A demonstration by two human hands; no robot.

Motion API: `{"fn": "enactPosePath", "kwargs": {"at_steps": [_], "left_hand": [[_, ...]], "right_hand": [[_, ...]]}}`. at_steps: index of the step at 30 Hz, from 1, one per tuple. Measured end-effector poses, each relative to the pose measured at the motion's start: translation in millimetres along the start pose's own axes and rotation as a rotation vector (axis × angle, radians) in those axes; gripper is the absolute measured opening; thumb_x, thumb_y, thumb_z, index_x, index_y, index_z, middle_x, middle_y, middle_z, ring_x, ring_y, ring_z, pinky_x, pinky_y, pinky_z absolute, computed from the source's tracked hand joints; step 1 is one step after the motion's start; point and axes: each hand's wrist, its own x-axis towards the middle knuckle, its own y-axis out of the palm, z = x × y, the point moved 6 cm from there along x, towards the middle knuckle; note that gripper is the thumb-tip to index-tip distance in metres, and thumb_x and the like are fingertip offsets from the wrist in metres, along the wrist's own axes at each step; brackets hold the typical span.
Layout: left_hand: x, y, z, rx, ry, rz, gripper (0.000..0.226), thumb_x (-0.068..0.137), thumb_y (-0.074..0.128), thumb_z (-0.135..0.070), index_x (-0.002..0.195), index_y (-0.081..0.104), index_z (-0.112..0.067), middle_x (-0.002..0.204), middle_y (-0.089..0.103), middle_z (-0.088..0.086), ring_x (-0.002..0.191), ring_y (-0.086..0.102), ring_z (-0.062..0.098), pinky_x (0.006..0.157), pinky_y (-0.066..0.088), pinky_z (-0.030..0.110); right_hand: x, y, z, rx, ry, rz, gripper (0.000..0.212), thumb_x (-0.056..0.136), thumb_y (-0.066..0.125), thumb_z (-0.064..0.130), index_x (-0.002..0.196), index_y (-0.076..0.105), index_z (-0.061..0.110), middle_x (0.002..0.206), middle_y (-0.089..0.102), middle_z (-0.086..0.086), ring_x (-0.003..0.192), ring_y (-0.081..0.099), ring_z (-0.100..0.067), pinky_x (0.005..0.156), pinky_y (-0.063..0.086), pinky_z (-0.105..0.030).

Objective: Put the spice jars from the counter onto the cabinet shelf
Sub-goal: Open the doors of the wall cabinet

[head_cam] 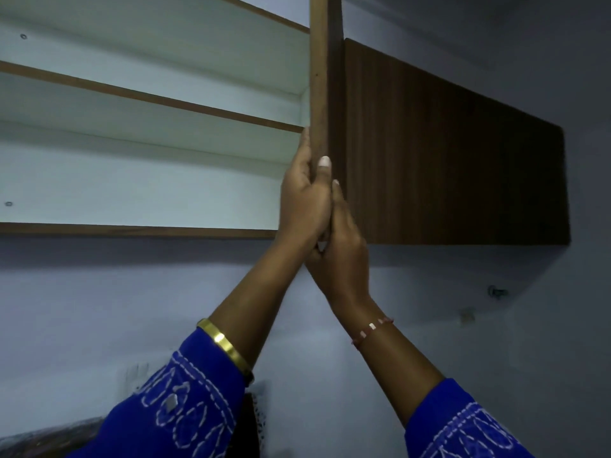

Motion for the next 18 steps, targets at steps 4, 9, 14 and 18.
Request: {"fn": "enactPosePath", "kwargs": {"at_steps": [4,9,14,18], "left_hand": [[-9,51,-5,-0.071,-0.003,0.050,0.051,0.098,0.035,-0.007,0.146,0.021,-0.017,0.153,0.030,0.000,0.137,0.034,0.011,0.111,0.034,0.024],[-15,104,-4,-0.139,0.003,0.123,0.055,0.096,0.038,-0.003,0.147,0.018,-0.013,0.155,0.023,0.003,0.143,0.023,0.015,0.118,0.025,0.035],[-20,155,4,-0.140,0.044,0.263,0.052,0.096,0.039,-0.004,0.145,0.021,-0.007,0.157,0.017,0.006,0.145,0.014,0.015,0.118,0.017,0.026],[-17,198,16,-0.030,0.055,0.437,0.049,0.098,0.033,-0.006,0.146,0.022,-0.011,0.157,0.015,0.003,0.146,0.011,0.015,0.118,0.014,0.027]], "right_hand": [[1,-43,-25,0.129,0.166,0.021,0.080,0.077,0.047,0.053,0.138,0.041,0.002,0.133,0.057,-0.011,0.120,0.057,-0.021,0.097,0.050,-0.028],[1,-88,-59,0.212,0.285,-0.048,0.062,0.079,0.061,0.035,0.127,0.052,-0.002,0.110,0.067,-0.013,0.092,0.061,-0.003,0.075,0.047,-0.002],[1,-125,-104,0.344,0.473,-0.139,0.037,0.084,0.063,0.002,0.119,0.057,-0.006,0.103,0.067,-0.018,0.097,0.065,-0.025,0.078,0.053,-0.022],[-3,-155,-146,0.373,0.611,-0.193,0.035,0.078,0.070,0.000,0.111,0.060,0.008,0.090,0.063,0.007,0.089,0.064,-0.012,0.076,0.056,-0.019]]}}
